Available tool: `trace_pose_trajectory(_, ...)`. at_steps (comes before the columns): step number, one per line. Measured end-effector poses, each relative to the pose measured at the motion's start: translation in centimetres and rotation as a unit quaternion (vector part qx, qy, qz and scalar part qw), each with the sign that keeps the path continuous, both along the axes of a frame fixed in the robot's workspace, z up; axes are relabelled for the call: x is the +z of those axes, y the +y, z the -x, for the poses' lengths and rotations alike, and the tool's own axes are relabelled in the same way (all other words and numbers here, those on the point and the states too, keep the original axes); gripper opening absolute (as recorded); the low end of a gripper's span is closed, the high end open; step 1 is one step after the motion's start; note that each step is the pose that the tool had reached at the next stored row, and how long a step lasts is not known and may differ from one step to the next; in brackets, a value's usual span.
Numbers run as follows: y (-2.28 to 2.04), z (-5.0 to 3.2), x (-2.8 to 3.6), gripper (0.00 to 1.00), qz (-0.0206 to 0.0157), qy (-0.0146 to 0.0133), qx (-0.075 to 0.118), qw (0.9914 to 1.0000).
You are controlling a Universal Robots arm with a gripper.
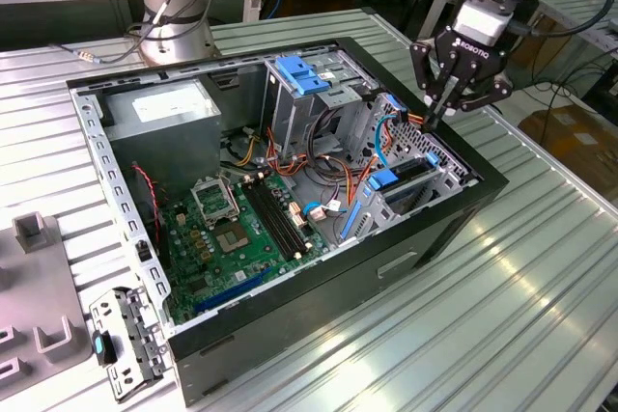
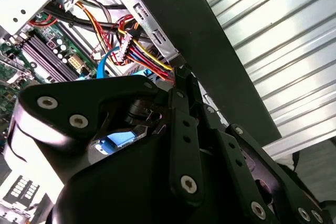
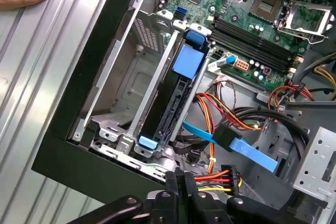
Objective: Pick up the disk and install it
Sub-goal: 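Insert the first disk wire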
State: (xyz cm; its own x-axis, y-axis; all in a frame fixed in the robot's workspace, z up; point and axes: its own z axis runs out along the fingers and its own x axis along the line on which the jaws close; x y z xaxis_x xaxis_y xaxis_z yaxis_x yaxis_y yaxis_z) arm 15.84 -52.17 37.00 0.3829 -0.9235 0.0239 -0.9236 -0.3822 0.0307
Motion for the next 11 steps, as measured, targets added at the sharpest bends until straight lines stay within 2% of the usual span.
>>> trace_pose_trajectory(4,0.0,0.01,-0.04,0.16,-0.0001,0.0,-0.025,0.99968)
trace_pose_trajectory(11,-0.1,1.12,-0.05,0.16,-0.0002,0.0,-0.029,0.99959)
